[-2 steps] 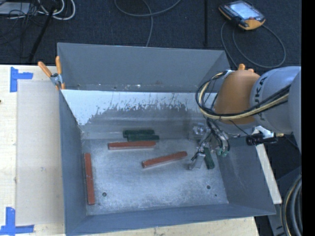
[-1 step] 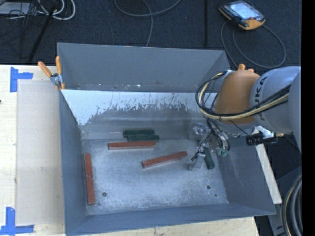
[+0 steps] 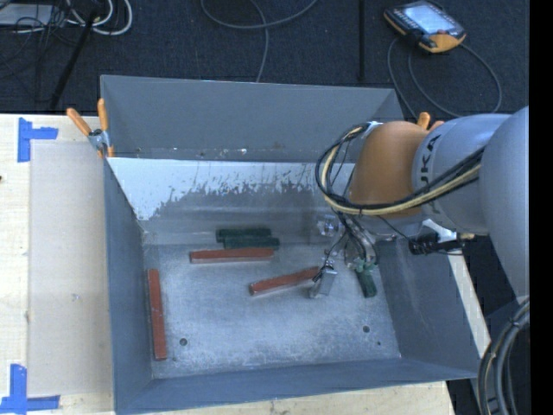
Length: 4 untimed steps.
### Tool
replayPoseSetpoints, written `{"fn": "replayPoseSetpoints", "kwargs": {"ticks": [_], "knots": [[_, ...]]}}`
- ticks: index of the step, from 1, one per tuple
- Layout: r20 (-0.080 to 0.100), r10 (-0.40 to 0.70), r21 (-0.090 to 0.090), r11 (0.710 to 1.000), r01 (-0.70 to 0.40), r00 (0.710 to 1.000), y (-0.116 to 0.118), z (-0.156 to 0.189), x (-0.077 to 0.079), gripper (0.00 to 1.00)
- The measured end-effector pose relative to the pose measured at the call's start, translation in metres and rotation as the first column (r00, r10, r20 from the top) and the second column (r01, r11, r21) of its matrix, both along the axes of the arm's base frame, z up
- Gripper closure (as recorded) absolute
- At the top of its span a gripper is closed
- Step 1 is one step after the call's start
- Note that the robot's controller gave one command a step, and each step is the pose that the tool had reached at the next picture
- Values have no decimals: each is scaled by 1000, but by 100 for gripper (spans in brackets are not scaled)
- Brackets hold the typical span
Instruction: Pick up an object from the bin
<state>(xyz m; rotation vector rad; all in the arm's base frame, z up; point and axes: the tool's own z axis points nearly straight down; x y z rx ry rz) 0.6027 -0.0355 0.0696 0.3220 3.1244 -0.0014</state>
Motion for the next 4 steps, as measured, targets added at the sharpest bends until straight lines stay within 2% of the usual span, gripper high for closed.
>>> {"fn": "replayPoseSetpoints", "kwargs": {"ticks": [1, 2, 3, 4], "knots": [[-2, 15, 2, 1000, -15, 1000, 25, 0, 2, 100], [-2, 16, 2, 1000, -16, 1000, 22, 0, 2, 100], [2, 220, 0, 975, -220, 975, 16, 1, -11, 100], [4, 170, 0, 985, -170, 985, 16, 166, -54, 100]]}}
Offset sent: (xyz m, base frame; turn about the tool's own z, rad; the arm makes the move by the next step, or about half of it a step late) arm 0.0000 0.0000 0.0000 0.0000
